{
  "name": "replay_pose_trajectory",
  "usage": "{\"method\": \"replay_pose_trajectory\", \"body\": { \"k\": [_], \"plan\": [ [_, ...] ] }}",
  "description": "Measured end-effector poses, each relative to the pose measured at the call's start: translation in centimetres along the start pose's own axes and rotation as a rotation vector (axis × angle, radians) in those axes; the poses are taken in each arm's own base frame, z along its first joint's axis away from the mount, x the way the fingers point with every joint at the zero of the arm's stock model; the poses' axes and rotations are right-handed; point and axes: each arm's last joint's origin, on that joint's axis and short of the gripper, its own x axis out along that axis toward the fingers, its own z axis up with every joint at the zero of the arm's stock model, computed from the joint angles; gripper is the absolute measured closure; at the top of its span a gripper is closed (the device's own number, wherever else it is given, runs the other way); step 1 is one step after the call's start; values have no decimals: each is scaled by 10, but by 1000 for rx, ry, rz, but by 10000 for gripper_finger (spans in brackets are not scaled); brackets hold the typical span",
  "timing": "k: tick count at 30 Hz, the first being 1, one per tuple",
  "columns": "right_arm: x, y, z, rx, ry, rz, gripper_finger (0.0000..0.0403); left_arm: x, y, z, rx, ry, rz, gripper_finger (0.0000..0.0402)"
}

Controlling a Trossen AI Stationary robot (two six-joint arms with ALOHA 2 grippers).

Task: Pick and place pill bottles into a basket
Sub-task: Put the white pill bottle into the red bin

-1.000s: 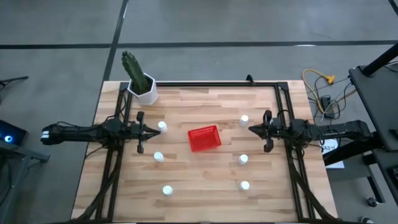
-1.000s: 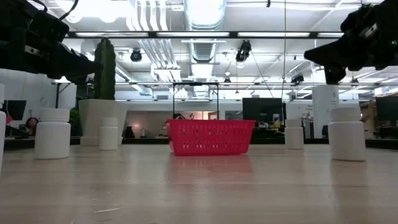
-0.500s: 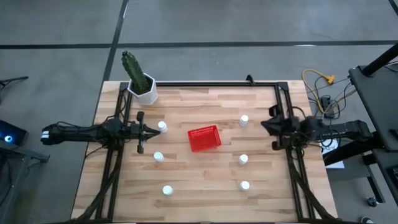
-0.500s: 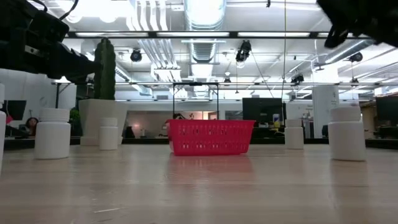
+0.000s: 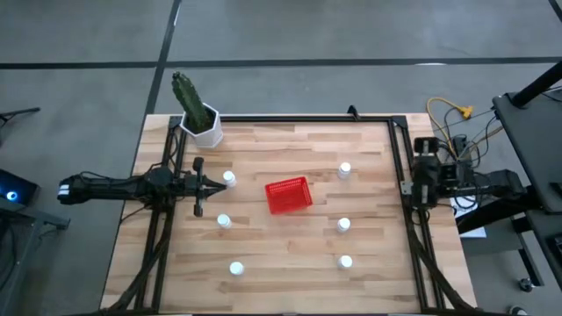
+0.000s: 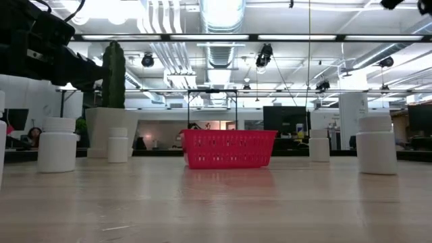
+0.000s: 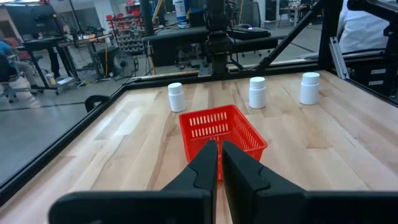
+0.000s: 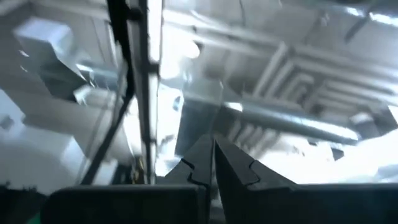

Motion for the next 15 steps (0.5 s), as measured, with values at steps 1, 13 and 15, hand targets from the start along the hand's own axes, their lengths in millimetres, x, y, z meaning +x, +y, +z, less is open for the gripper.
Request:
{"method": "replay_pose_trajectory", "body": {
  "k": [1, 13, 15],
  "plan": [
    [5, -1, 5, -1, -21, 16, 394, 0, 0, 0, 0, 0, 0, 396],
    [97, -13, 46, 33, 32, 148, 394, 0, 0, 0, 0, 0, 0, 396],
    [117, -14, 52, 36, 42, 187, 394, 0, 0, 0, 0, 0, 0, 396]
  ]
}}
